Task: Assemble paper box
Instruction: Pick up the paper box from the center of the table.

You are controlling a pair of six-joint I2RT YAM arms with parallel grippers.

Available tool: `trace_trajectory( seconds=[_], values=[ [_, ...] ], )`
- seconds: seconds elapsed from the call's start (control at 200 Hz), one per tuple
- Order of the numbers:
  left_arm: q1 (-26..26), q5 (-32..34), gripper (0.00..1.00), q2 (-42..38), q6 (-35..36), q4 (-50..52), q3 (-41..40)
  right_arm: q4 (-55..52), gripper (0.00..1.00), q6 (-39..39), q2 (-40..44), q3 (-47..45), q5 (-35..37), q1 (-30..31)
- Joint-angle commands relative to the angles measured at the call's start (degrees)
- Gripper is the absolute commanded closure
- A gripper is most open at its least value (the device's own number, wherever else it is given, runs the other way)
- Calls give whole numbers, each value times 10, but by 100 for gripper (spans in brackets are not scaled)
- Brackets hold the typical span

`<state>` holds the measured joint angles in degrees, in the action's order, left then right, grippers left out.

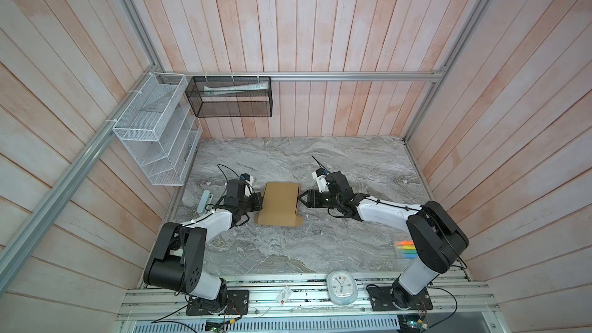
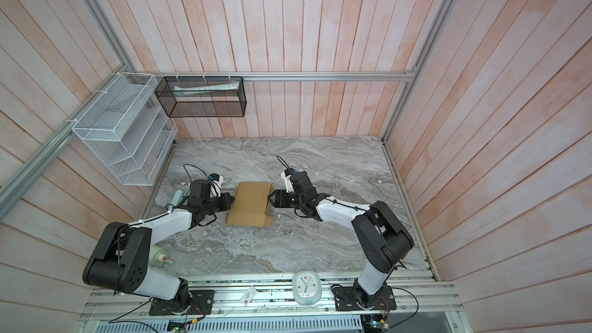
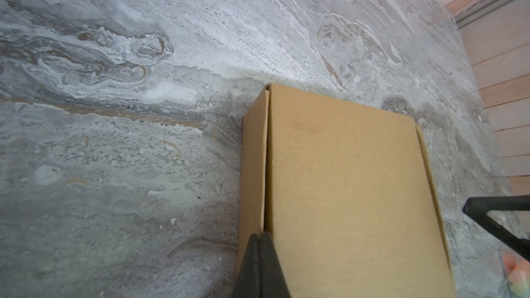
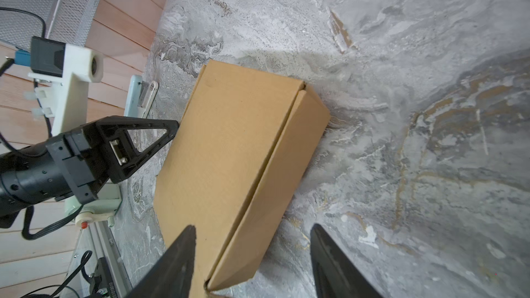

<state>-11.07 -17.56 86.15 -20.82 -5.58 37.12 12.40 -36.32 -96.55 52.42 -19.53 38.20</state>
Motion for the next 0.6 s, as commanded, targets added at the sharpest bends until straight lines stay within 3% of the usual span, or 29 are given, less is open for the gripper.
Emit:
trace_trajectory(
  seconds=[0.0,0.17,0.59],
  values=[
    [3,-5,100,10,-6,2,-18,39,32,-34,-13,-8,-22,-2],
    [6,-5,100,8,-5,0,-22,87,24,-80,-18,-32,-32,-2],
    [9,-11,100,-10,-9,-12,-39,193,21,-160,-59,-63,-71,-1]
  ],
)
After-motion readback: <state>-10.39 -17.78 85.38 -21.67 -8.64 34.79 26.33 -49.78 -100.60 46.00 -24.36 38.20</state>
